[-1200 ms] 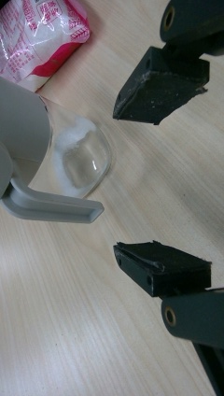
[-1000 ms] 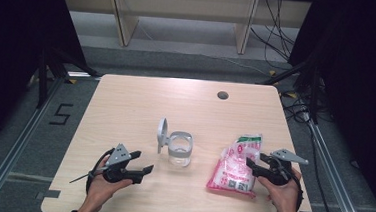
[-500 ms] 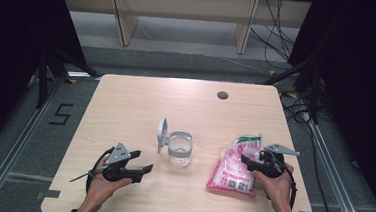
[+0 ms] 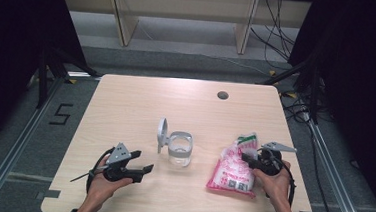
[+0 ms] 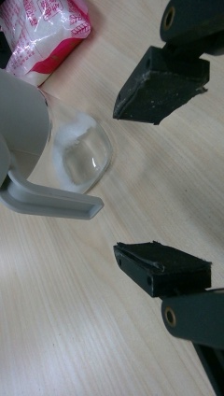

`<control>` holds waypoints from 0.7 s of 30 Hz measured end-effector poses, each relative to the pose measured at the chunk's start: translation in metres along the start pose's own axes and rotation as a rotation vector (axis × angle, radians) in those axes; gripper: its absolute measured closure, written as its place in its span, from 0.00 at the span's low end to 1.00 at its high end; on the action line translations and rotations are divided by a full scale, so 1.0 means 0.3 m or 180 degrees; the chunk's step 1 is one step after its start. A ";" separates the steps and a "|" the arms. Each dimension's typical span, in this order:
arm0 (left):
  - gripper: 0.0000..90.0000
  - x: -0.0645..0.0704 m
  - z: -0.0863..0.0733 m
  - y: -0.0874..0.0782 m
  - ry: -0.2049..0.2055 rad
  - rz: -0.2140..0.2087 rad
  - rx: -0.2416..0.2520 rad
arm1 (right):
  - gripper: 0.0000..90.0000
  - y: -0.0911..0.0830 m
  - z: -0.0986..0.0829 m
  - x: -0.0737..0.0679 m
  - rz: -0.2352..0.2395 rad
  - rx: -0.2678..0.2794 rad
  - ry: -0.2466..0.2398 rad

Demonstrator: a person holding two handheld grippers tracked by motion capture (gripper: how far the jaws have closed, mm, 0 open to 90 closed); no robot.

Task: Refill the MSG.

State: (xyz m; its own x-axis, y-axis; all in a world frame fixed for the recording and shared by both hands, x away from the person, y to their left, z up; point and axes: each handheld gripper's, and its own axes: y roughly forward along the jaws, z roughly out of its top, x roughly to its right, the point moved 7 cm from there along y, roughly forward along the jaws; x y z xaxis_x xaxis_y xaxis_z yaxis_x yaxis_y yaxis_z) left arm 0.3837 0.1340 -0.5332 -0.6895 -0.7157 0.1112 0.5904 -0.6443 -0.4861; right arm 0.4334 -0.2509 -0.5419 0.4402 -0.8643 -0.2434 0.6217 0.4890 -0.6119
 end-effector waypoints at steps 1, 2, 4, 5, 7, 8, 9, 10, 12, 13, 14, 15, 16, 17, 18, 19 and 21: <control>0.32 0.005 0.003 0.003 -0.0031 -0.0006 0.0044 | 0.93 -0.007 -0.002 -0.002 0.0002 -0.0052 0.0000; 0.32 0.004 0.003 0.003 -0.0020 -0.0007 0.0047 | 0.96 -0.003 0.004 -0.003 0.0041 0.0032 -0.0062; 0.32 0.001 0.000 -0.001 0.0025 0.0002 0.0008 | 1.00 -0.005 0.010 -0.003 0.0090 0.0045 -0.0164; 0.32 0.001 0.000 -0.001 0.0023 0.0004 0.0011 | 1.00 -0.007 0.012 -0.005 0.0081 0.0045 -0.0220; 0.32 0.000 -0.002 -0.004 0.0067 0.0027 -0.0026 | 1.00 -0.011 0.014 -0.006 0.0031 0.0055 -0.0280; 0.32 0.010 0.000 -0.002 0.0019 -0.0010 0.0002 | 1.00 -0.014 0.012 -0.010 0.0049 0.0024 -0.0241; 0.32 0.010 0.001 -0.002 0.0038 -0.0005 0.0007 | 1.00 -0.013 0.015 -0.013 0.0077 0.0067 -0.0243; 0.32 0.013 0.002 0.000 0.0016 -0.0007 0.0027 | 1.00 -0.018 0.016 -0.012 0.0065 0.0061 -0.0260; 0.32 0.007 -0.001 0.000 0.0073 0.0011 -0.0018 | 1.00 -0.023 0.020 -0.023 0.0083 0.0107 -0.0220; 0.32 0.012 0.000 0.002 0.0016 0.0002 0.0009 | 1.00 -0.024 0.025 -0.019 0.0083 0.0119 -0.0321; 0.32 0.014 0.000 0.003 -0.0001 0.0003 0.0016 | 1.00 -0.029 0.028 -0.022 0.0082 0.0124 -0.0349; 0.32 0.009 -0.002 0.001 0.0060 0.0010 -0.0010 | 1.00 -0.034 0.029 -0.028 0.0096 0.0103 -0.0348; 0.32 0.013 -0.002 0.004 0.0016 -0.0003 0.0011 | 1.00 -0.038 0.034 -0.029 0.0084 0.0138 -0.0401; 0.32 0.013 -0.002 0.001 0.0051 0.0007 -0.0010 | 1.00 -0.042 0.036 -0.037 0.0094 0.0146 -0.0395; 0.32 0.018 0.001 0.004 0.0078 -0.0009 0.0015 | 1.00 -0.048 0.036 -0.053 0.0113 0.0188 -0.0282; 0.32 0.018 -0.001 0.004 0.0078 0.0009 -0.0009 | 1.00 -0.058 0.038 -0.065 0.0148 0.0191 -0.0254; 0.32 0.029 -0.002 0.007 0.0085 -0.0007 -0.0012 | 1.00 -0.066 0.046 -0.063 0.0128 0.0235 -0.0425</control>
State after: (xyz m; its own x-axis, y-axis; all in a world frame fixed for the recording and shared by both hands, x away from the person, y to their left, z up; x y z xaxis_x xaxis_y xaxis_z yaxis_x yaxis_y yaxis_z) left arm 0.3788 0.1265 -0.5337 -0.7017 -0.7069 0.0889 0.5875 -0.6447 -0.4890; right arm 0.4216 -0.2427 -0.5148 0.5449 -0.8228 -0.1616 0.6456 0.5346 -0.5454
